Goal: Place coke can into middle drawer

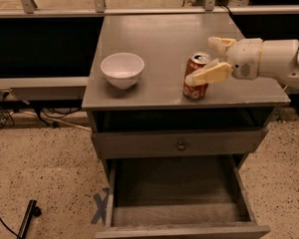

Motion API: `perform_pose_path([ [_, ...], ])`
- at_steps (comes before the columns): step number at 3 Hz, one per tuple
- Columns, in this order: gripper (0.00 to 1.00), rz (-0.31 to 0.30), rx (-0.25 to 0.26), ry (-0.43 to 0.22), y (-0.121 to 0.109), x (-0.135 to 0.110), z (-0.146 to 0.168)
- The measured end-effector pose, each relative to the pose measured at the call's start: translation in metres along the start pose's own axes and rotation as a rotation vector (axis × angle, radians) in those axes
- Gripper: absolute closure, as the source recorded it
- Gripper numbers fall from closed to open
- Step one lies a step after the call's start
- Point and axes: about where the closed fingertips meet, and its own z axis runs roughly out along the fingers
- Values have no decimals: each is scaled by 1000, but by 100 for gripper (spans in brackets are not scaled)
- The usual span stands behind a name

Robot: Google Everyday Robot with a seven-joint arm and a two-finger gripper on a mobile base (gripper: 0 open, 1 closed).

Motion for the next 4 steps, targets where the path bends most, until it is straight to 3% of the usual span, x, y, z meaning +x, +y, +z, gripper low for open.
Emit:
perform_pose_path([
  [1,18,35,0,-44,-1,11,13],
  [2,41,43,-68,-137,-1,18,26],
  [3,65,5,-185,-278,6,27,28],
  [4,88,-46,-218,-314,14,30,22],
])
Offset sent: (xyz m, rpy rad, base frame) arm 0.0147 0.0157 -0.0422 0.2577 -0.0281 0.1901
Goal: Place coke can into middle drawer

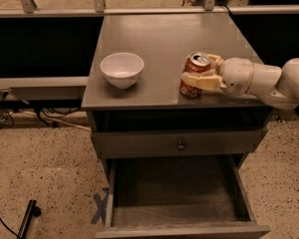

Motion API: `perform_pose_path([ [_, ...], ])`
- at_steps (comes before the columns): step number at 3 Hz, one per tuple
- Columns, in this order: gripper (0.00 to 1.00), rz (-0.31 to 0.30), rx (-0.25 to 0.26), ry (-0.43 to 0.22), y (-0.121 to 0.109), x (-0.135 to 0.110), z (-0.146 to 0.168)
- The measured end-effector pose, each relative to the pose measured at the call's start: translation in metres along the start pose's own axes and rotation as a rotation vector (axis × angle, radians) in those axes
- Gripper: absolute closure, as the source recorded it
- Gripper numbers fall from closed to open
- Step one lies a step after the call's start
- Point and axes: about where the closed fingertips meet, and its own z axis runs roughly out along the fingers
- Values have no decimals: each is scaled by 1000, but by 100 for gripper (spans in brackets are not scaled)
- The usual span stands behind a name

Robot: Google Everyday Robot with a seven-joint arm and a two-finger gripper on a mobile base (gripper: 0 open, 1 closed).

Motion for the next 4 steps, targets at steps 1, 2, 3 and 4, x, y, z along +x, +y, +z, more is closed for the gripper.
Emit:
perform_pose_path([
  [1,100,0,0,0,0,-1,0],
  [2,100,0,0,0,0,-1,0],
  [3,100,0,0,0,0,-1,0],
  [4,100,0,0,0,0,-2,0],
])
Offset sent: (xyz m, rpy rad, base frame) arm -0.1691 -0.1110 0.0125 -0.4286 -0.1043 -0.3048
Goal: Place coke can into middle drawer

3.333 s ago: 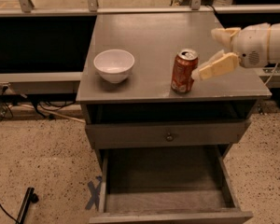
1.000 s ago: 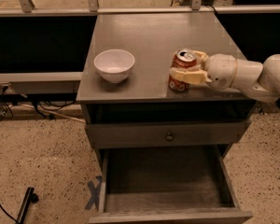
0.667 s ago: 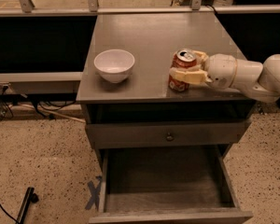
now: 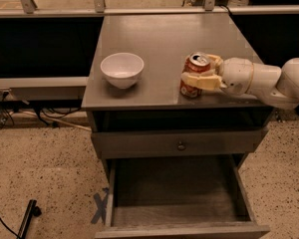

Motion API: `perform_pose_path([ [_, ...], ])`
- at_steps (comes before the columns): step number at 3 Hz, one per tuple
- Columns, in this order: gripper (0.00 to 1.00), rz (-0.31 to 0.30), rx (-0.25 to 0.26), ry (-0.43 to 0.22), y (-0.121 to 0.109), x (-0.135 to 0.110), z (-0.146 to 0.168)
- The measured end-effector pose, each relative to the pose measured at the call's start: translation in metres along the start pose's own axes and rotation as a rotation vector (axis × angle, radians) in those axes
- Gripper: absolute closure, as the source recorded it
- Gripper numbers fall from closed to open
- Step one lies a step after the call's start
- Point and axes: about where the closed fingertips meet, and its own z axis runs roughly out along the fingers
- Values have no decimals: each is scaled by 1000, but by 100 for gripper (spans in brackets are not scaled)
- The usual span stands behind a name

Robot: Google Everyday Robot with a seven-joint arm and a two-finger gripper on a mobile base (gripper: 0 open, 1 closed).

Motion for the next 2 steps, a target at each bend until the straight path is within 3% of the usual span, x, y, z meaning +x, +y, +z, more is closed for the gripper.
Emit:
perform_pose_path([
  [2,100,0,0,0,0,0,0],
])
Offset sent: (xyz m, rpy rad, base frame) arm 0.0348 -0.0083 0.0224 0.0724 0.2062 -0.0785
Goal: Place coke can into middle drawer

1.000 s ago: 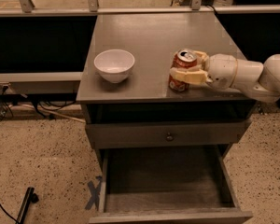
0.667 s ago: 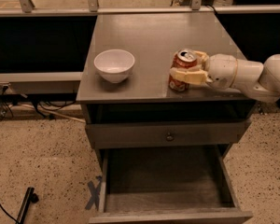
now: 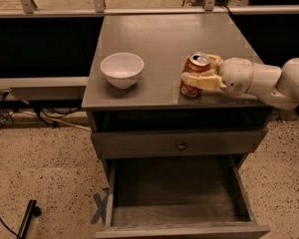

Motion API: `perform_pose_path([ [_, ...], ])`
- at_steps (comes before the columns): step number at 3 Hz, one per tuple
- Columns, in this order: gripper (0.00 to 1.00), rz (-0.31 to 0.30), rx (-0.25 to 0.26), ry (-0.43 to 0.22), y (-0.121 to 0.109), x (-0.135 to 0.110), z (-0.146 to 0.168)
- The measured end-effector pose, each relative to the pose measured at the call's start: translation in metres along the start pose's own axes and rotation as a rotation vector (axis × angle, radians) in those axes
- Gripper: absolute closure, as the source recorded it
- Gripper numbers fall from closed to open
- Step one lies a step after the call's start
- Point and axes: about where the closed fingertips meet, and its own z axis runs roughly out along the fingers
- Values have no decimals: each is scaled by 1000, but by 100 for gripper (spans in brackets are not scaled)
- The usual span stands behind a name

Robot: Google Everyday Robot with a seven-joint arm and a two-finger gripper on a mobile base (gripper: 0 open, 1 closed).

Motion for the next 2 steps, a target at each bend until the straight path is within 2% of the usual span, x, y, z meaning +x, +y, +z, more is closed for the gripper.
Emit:
perform_pose_path([
  [2,100,0,0,0,0,0,0],
])
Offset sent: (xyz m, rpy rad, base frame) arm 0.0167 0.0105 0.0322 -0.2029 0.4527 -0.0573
